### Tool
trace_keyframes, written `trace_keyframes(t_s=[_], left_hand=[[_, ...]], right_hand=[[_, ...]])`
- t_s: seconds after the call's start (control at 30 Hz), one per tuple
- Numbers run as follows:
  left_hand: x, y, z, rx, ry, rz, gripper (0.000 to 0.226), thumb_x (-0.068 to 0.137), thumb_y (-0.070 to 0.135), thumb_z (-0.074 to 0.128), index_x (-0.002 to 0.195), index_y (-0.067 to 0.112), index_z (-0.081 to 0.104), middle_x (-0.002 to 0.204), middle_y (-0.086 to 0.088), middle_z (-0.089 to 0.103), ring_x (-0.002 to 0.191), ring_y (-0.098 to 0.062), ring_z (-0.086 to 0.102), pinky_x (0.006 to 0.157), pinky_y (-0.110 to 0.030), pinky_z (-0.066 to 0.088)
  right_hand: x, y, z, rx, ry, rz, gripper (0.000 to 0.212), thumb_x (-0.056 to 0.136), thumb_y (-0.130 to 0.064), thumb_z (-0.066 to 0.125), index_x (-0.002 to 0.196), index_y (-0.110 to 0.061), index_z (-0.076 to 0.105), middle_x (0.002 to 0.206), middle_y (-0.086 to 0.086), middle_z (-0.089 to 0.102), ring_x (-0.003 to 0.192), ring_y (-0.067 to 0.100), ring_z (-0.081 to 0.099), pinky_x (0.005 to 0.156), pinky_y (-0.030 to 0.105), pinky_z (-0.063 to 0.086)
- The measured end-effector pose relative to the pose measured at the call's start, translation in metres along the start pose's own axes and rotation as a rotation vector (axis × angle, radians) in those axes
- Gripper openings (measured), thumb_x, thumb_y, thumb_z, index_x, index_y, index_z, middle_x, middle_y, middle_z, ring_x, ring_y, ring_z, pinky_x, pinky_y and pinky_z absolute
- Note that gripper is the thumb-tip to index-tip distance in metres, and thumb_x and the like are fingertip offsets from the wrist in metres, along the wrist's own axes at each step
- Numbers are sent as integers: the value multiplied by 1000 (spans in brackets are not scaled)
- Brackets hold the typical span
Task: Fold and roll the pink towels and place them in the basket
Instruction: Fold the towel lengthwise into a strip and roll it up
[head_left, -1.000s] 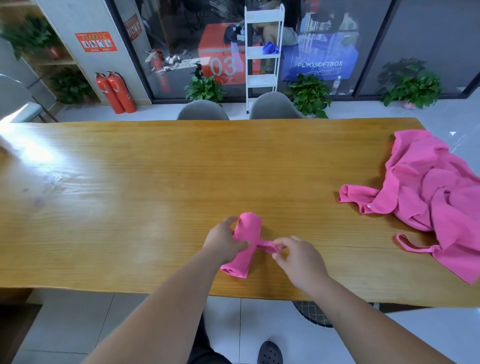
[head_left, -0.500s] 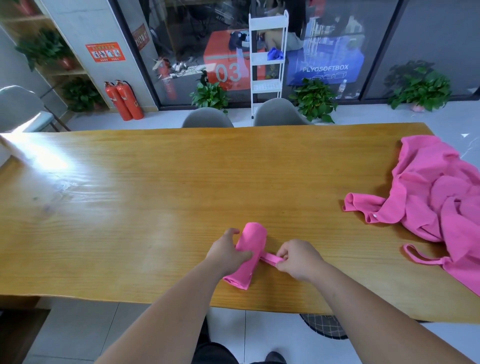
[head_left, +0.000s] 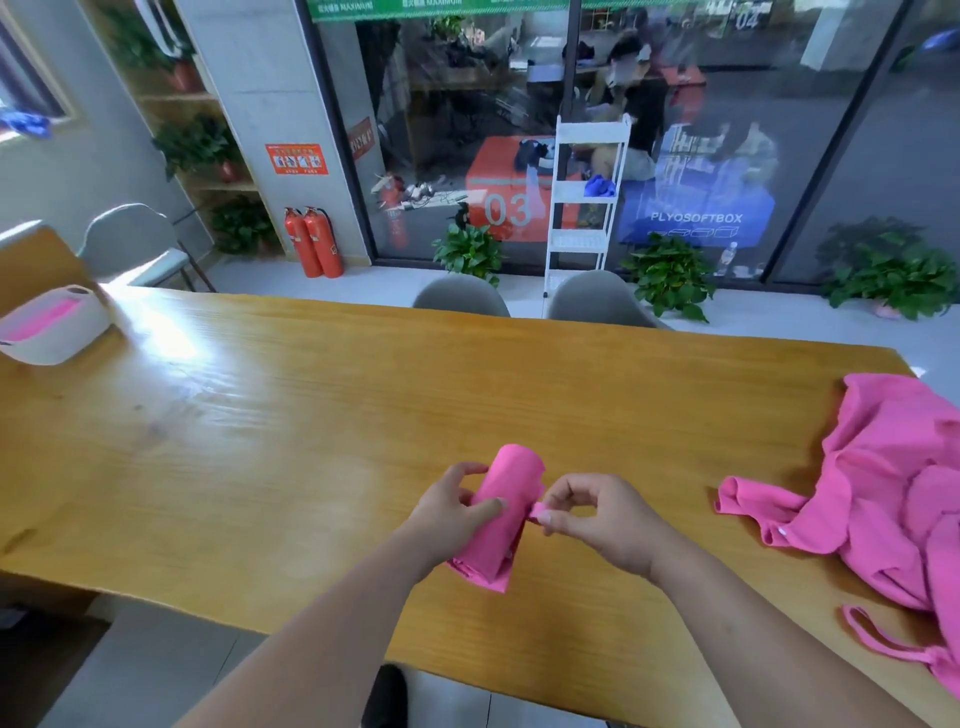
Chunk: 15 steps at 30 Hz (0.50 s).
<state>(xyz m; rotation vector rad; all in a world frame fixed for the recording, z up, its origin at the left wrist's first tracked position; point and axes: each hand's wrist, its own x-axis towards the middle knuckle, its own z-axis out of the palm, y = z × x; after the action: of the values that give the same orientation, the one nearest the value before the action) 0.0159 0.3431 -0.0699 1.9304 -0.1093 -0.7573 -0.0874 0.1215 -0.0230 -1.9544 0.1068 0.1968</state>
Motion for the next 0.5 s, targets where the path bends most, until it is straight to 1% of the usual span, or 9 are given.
trace_keyframes(t_s=[0.07,0.13,0.2,0.27,0.33,0.37,0.43,0.5], left_hand=[[-8,2,-9,-67,13,6,58,89,43,77,140,40,49,117,-10,71,91,-29,78,77,-50,67],[-16,1,-19,-128,41,13,58,89,44,79,140,41,50,118,-12,71,91,-30,79,78,-52,66],[-25,-4,-29,-184,72,19,58,90,45,80,140,43,50,118,-13,71,91,-31,79,79,-52,66],[-34,-7,-40,-236,102,31,56,90,46,80,139,48,52,118,-15,72,91,-34,79,81,-55,65],[-40,-8,-52,-282,125,60,54,91,45,81,137,53,54,118,-15,73,92,-36,78,83,-59,64],[-43,-7,-59,-300,133,76,54,92,43,80,137,55,54,118,-16,73,93,-37,78,83,-60,63],[-49,-3,-71,-326,157,109,54,95,38,77,137,61,53,120,-18,71,96,-40,76,84,-61,63],[-57,-1,-86,-325,186,142,57,98,35,74,138,67,50,123,-20,66,99,-43,74,81,-59,64]], right_hand=[[7,-9,2,32,6,-44,4,93,-23,80,94,-23,77,86,1,79,97,14,74,99,30,49],[15,-19,8,62,2,-97,15,94,-17,78,106,-26,75,85,3,78,95,16,75,102,32,48],[21,-32,17,113,4,-141,22,96,-10,74,112,-24,73,83,7,77,92,18,75,97,27,48],[23,-46,29,199,15,-185,23,97,-1,67,110,-18,75,81,12,75,88,24,74,90,24,50],[25,-60,43,298,26,-227,26,99,6,57,109,-9,76,81,17,73,80,28,67,84,28,54],[27,-67,50,347,36,-235,29,100,8,53,110,-6,76,80,17,72,76,28,62,82,30,54],[32,-76,62,430,60,-217,36,102,6,47,115,-10,76,85,19,73,74,24,57,79,35,51],[40,-81,71,517,86,-156,42,105,0,42,122,-18,76,97,21,75,76,24,54,77,38,45]])
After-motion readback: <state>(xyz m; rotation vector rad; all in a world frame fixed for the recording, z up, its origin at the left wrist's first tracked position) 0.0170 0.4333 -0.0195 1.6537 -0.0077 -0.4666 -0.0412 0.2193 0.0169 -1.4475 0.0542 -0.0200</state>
